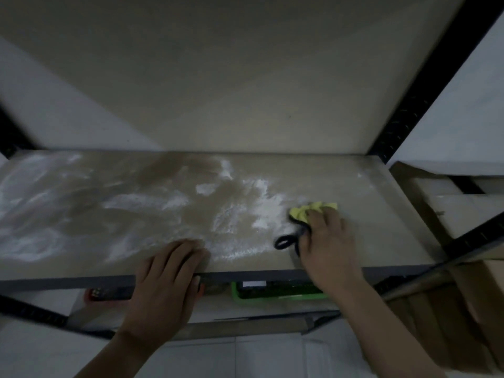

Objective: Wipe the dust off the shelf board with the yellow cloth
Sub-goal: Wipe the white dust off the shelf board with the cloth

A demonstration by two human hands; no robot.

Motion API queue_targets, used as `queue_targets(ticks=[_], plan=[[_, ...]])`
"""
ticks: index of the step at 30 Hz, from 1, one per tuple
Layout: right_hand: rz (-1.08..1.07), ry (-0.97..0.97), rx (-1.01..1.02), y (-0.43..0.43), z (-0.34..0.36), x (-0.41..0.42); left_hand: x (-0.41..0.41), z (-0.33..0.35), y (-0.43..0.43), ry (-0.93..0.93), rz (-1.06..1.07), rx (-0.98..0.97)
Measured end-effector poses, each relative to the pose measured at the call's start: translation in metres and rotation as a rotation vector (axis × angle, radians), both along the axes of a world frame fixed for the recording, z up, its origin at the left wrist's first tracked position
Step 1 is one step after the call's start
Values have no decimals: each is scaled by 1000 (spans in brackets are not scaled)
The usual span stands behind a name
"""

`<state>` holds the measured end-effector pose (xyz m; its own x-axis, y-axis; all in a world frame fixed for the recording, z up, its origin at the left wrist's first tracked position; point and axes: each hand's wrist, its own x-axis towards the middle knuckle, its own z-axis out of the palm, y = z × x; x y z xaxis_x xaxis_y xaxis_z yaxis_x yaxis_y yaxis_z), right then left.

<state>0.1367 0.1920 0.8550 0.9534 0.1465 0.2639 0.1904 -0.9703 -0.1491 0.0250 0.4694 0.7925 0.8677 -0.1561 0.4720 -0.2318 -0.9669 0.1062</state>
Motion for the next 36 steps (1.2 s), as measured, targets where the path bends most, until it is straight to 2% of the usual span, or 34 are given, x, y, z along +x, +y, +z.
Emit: queue_targets(ticks=[2,6,9,11,14,22,26,28,31,36], plan=[[78,48,89,4,3,3,0,0,1,12,-6,-5],[118,60,398,-38,26,14,-1,0,1,5,-12,-12],[203,295,662,-68,56,5,-1,0,1,-11,-25,-11],[352,438,545,-74,66,-4,-1,-1,2,-14,-24,-9],[508,457,247,-64,56,-11,-1,-2,2,-9,-22,-14],[686,288,329,24,15,28,-2,2,1,7,-14,9],[624,371,466,23,37,33,-1,3,1,7,-12,14],[656,420,418,2,50,17,-2,3,0,5,-7,3],[734,514,219,-15,52,-6,-2,2,0,19,-2,-2],[846,393,275,37,29,3,-3,3,0,42,9,-11]])
